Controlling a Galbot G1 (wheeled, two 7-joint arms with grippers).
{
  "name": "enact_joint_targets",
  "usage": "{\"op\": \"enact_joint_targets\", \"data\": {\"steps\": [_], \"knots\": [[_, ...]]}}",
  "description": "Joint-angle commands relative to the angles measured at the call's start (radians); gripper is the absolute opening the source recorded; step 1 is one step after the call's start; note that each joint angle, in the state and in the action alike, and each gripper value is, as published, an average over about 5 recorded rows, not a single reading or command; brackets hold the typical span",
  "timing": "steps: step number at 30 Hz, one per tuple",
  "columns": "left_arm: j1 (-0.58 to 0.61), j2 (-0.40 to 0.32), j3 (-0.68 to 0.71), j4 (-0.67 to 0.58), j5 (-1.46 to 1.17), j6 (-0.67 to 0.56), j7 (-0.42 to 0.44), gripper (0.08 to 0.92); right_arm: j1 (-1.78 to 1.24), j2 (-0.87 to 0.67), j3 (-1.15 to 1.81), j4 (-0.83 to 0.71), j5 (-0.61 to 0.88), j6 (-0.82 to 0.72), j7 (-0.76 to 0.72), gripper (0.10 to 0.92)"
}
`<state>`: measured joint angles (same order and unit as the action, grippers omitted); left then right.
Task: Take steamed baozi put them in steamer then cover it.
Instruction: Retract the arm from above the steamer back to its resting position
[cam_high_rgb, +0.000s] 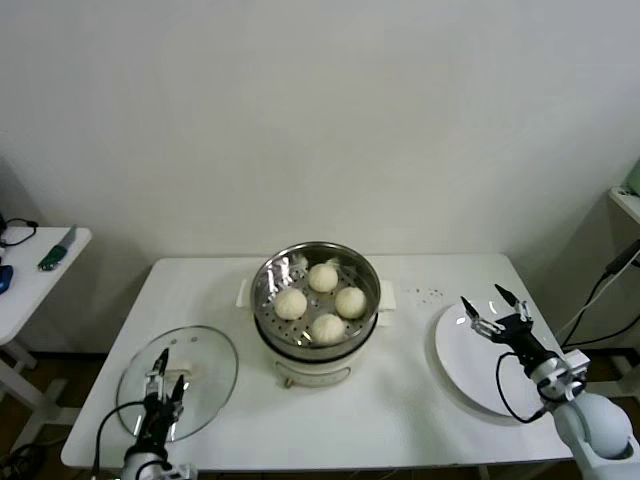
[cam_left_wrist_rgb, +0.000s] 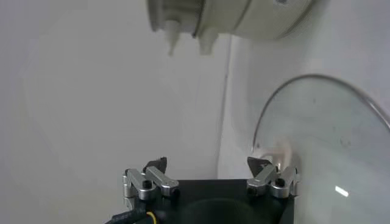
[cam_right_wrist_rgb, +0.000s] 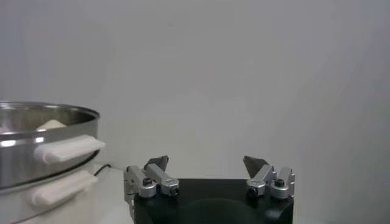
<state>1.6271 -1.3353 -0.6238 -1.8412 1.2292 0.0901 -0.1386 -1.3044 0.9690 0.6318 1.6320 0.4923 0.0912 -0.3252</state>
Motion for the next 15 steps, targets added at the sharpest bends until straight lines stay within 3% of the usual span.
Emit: {"op": "enact_joint_targets", "data": {"steps": [1,15], "knots": [[-0.113,-0.011,-0.02,0.184,0.151,-0.027,-0.011,0.823,-0.069,0.052,0.067,0.005,-0.05,0.001,-0.008,0.823],[-0.197,0.009,-0.032,0.259,0.146,-0.021,-0.047,0.823,-0.095,0.083,0.084,0.004,-0.093,0.008,-0.021,0.823]]}}
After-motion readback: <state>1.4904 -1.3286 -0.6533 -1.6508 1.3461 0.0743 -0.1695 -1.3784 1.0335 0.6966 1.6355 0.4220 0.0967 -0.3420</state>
